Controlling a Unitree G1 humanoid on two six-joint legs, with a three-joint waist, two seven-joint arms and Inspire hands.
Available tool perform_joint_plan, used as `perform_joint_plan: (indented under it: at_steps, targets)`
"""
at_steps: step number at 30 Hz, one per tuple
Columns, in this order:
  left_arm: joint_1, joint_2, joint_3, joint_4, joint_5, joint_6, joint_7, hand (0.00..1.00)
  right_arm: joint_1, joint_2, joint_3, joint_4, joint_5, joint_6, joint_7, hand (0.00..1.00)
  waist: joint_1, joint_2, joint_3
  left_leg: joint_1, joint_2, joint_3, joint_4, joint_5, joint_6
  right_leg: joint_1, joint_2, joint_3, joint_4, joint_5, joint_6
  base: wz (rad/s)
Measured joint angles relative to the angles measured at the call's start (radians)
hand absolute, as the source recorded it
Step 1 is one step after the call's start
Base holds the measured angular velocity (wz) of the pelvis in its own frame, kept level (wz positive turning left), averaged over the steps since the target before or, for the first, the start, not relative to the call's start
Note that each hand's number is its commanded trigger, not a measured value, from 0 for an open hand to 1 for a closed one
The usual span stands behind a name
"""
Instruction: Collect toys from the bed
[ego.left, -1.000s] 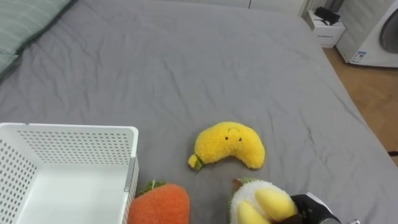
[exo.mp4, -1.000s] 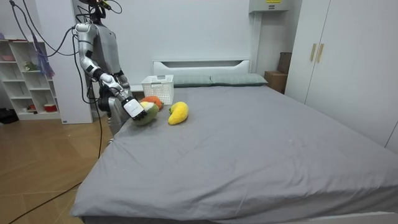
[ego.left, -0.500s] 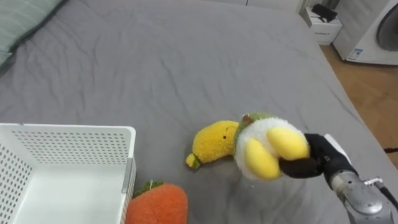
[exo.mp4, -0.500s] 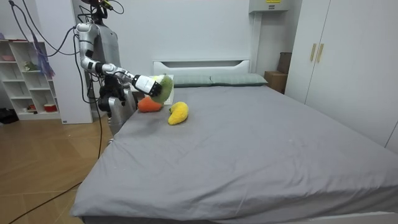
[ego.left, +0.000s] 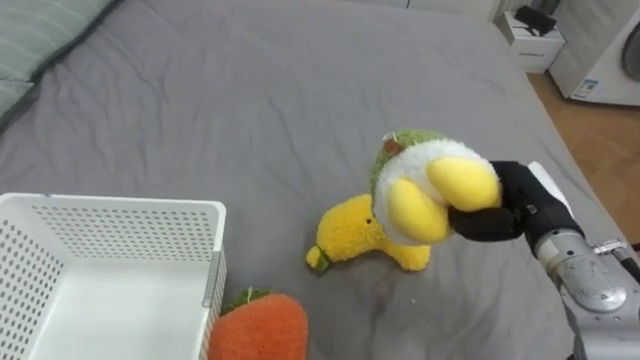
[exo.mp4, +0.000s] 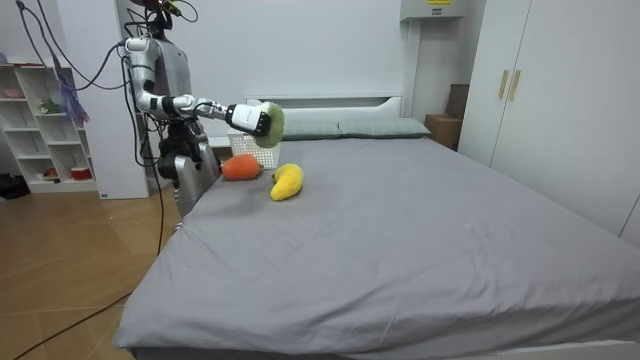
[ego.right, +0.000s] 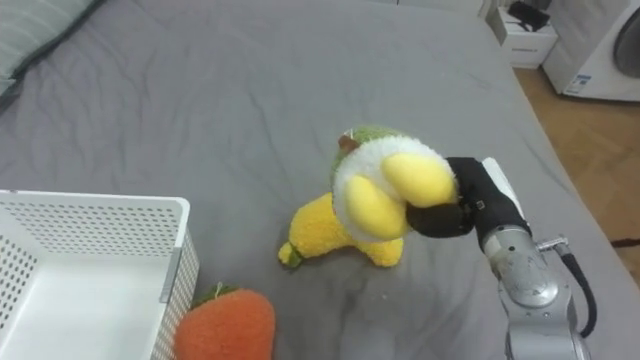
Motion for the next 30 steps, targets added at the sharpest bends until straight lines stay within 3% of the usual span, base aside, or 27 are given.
perform_joint_plan:
  at_steps: [5, 8, 12, 14, 18, 20, 26, 28, 29, 30]
  targets:
    - [0.001, 0.0, -0.001, -0.01, 0.0, 0.0, 0.001, 0.0, -0.056, 0.0, 0.069, -0.06, -0.002, 0.015, 0.023, 1.0, 0.016, -0.014, -0.0031, -0.012, -0.001, -0.019, 0.004, 0.002, -0.003, -0.002, -0.002, -0.032, -0.001, 0.0, 0.0, 0.12]
    - [0.001, 0.001, -0.002, -0.008, -0.02, 0.001, 0.001, 0.0, -0.125, 0.0, 0.11, -0.071, 0.001, 0.05, 0.05, 1.0, 0.044, -0.022, -0.0058, -0.015, -0.002, -0.037, 0.004, 0.004, -0.003, 0.002, -0.003, -0.049, -0.001, 0.0, 0.0, 0.14]
    - [-0.006, 0.001, -0.003, -0.009, -0.02, 0.0, 0.002, 0.0, -0.193, 0.0, 0.161, -0.063, 0.001, 0.052, 0.051, 1.0, 0.078, -0.035, -0.0004, -0.019, -0.003, -0.048, 0.014, 0.005, -0.004, 0.003, -0.004, -0.057, -0.002, 0.0, 0.0, 0.11]
    - [-0.012, 0.0, -0.003, -0.01, -0.02, -0.009, 0.004, 0.0, -0.218, 0.0, 0.184, -0.059, 0.0, 0.052, 0.051, 1.0, 0.094, -0.043, 0.0059, -0.028, -0.008, -0.065, 0.02, 0.007, -0.002, 0.004, -0.008, -0.075, -0.003, 0.0, 0.0, 0.17]
    - [-0.018, 0.003, -0.004, -0.01, -0.01, -0.012, 0.003, 0.0, -0.223, 0.001, 0.226, -0.051, -0.038, 0.052, 0.06, 1.0, 0.135, -0.05, 0.0073, -0.046, -0.016, -0.094, 0.026, 0.008, 0.0, 0.01, -0.014, -0.106, -0.014, 0.0, 0.0, 0.23]
    - [-0.019, 0.004, -0.014, -0.01, -0.01, -0.011, 0.001, 0.0, -0.228, 0.003, 0.257, -0.042, -0.046, 0.052, 0.062, 1.0, 0.142, -0.048, 0.0104, -0.054, -0.021, -0.121, 0.039, 0.008, 0.001, 0.02, -0.018, -0.132, -0.016, 0.0, 0.0, 0.36]
    - [-0.019, 0.004, -0.019, -0.019, 0.02, 0.005, -0.001, 0.0, -0.264, 0.004, 0.323, -0.033, -0.047, 0.053, 0.062, 1.0, 0.195, -0.041, 0.0159, -0.077, -0.028, -0.157, 0.057, 0.011, -0.001, 0.019, -0.018, -0.141, -0.019, -0.001, 0.001, 0.2]
    - [-0.013, 0.004, -0.024, -0.032, 0.032, 0.011, 0.0, 0.0, -0.271, 0.005, 0.354, -0.032, -0.048, 0.061, 0.06, 0.88, 0.204, -0.042, 0.0161, -0.081, -0.032, -0.174, 0.057, 0.016, -0.001, 0.021, -0.021, -0.156, -0.019, -0.001, 0.001, 0.2]
    - [-0.013, 0.005, -0.026, -0.039, 0.033, 0.019, 0.0, 0.0, -0.282, 0.007, 0.378, -0.023, -0.048, 0.071, 0.06, 0.57, 0.215, -0.043, 0.0165, -0.082, -0.033, -0.178, 0.057, 0.018, -0.001, 0.021, -0.022, -0.166, -0.019, -0.001, 0.001, 0.19]
    - [-0.013, 0.005, -0.026, -0.043, 0.033, 0.024, 0.0, 0.0, -0.289, 0.011, 0.388, -0.011, -0.046, 0.073, 0.06, 0.42, 0.221, -0.043, 0.0164, -0.083, -0.034, -0.181, 0.057, 0.018, -0.001, 0.022, -0.022, -0.171, -0.018, -0.001, 0.001, 0.13]
